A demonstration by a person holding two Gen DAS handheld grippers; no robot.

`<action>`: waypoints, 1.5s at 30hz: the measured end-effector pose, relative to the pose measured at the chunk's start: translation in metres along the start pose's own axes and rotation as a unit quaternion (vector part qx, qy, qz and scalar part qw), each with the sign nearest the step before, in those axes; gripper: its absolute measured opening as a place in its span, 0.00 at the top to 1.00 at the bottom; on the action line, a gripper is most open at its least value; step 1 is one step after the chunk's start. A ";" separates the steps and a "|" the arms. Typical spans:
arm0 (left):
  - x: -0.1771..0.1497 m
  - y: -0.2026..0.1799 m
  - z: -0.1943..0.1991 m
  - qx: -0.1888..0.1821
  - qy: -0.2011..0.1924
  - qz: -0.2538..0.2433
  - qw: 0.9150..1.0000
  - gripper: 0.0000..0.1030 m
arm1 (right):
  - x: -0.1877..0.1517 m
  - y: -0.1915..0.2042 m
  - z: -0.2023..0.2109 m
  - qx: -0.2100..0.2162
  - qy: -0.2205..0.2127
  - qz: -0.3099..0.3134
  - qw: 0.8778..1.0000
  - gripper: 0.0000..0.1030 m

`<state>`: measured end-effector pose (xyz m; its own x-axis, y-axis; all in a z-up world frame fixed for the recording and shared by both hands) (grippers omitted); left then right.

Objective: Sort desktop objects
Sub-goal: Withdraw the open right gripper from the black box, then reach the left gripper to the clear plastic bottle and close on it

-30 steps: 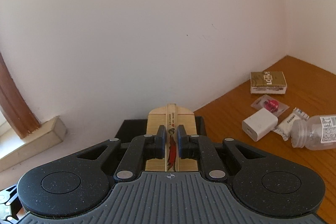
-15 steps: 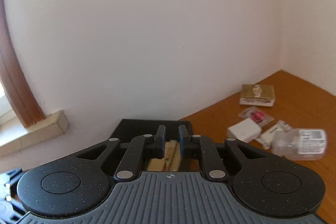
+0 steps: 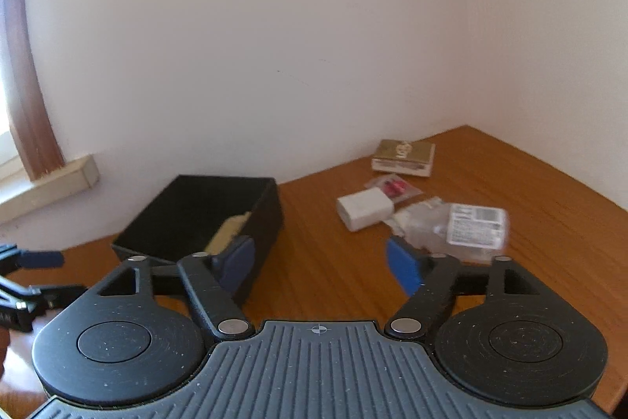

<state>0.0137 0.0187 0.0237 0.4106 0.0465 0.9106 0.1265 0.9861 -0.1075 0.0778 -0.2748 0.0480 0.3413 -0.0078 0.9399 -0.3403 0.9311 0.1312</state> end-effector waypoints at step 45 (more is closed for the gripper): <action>0.057 -0.218 -0.192 -0.168 0.072 -0.006 0.983 0.00 | -0.055 -0.095 -0.001 -0.023 -0.005 -0.026 0.999 0.07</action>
Point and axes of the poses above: each gripper's, at about its wrist camera, not at the fingertips, and z roughly against the way its jaws point, y to its left, x to its top, the point moved 3 cm from there along -z, roughly the way its jaws point, and after that the axes turned 12 degrees about -y, right-handed, at the moved point
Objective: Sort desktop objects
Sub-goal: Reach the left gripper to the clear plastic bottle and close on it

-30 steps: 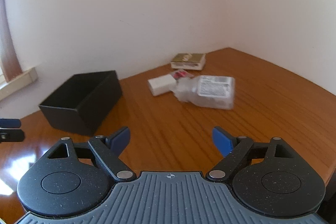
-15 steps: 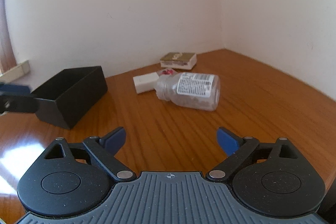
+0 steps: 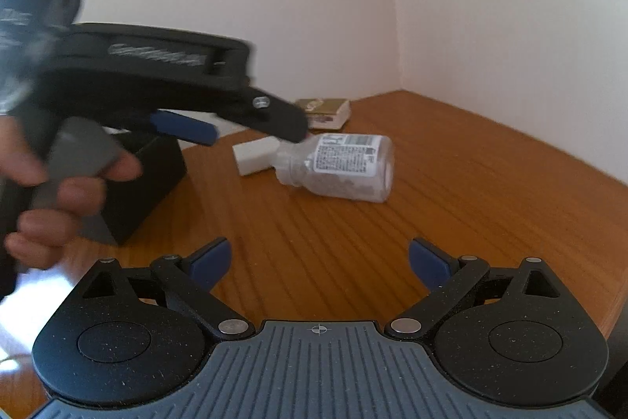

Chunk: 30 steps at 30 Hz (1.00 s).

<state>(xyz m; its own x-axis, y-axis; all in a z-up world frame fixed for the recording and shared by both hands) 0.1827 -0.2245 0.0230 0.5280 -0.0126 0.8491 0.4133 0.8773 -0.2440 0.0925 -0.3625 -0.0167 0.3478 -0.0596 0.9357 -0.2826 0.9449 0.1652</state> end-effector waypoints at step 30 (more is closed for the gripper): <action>-0.005 -0.022 -0.020 -0.010 0.033 -0.071 0.997 0.13 | 0.002 0.002 0.007 -0.001 -0.016 -0.003 1.000 0.06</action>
Point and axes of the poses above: each gripper's, at about its wrist camera, not at the fingertips, and z roughly against the way its jaws point, y to its left, x to its top, the point moved 3 cm from there along -z, roughly the way its jaws point, and after that the axes turned 12 degrees about -y, right-handed, at the moved point
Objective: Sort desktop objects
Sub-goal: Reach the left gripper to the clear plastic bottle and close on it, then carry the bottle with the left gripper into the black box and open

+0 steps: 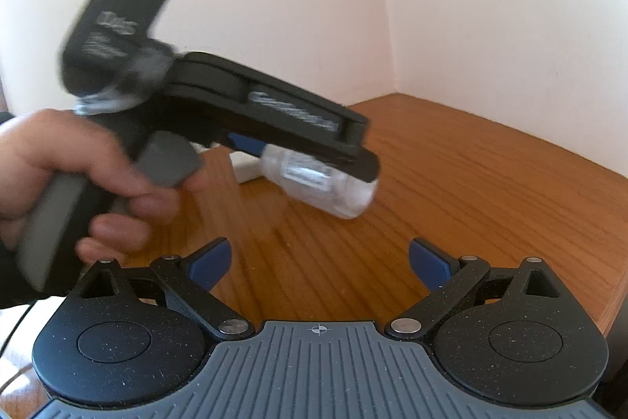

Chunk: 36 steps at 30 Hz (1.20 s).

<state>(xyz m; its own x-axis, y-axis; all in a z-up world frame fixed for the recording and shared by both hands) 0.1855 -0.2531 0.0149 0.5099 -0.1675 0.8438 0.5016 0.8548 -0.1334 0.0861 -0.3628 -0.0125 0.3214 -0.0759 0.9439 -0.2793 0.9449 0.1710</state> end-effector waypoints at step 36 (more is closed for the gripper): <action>-0.065 0.121 0.248 0.093 -0.046 -0.036 0.994 0.12 | 0.002 0.128 0.001 0.129 -0.010 0.057 0.990 0.00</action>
Point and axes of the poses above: each gripper's, at about its wrist camera, not at the fingertips, and z roughly against the way its jaws point, y to its left, x to its top, the point moved 3 cm from there along -z, roughly the way its jaws point, and after that the axes turned 12 degrees about -y, right-handed, at the moved point
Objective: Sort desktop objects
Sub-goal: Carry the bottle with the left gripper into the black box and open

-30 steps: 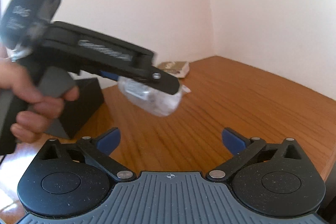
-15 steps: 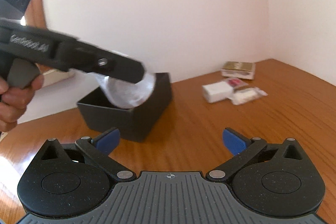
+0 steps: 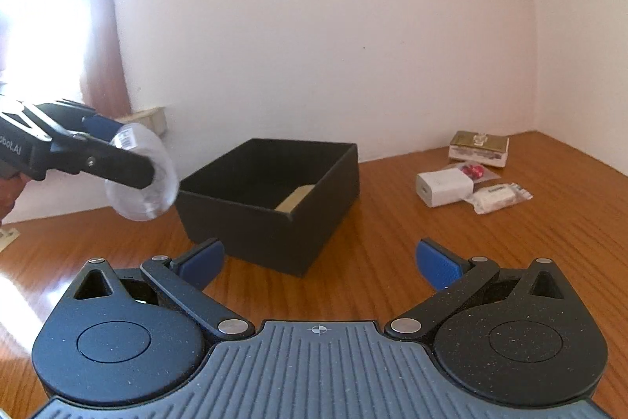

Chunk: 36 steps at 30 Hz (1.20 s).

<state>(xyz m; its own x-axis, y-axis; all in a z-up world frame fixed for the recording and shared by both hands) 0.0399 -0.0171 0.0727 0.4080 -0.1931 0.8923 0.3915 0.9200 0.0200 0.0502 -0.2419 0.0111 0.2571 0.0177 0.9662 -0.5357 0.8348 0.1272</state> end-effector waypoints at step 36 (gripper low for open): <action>-0.071 0.034 0.013 0.045 0.067 0.023 0.996 0.12 | -0.003 0.016 0.001 -0.046 -0.001 0.058 0.997 0.00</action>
<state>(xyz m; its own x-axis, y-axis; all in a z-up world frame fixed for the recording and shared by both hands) 0.0139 0.0320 0.0161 0.5325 -0.1871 0.8255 0.2956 0.9550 0.0257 0.0395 -0.2290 0.0104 0.1966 0.1168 0.9735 -0.4851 0.8744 -0.0070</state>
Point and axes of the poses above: each gripper's, at about its wrist camera, not at the fingertips, and z roughly against the way its jaws point, y to its left, x to its top, the point moved 3 cm from there along -z, roughly the way its jaws point, and after that the axes turned 12 degrees about -y, right-handed, at the moved point
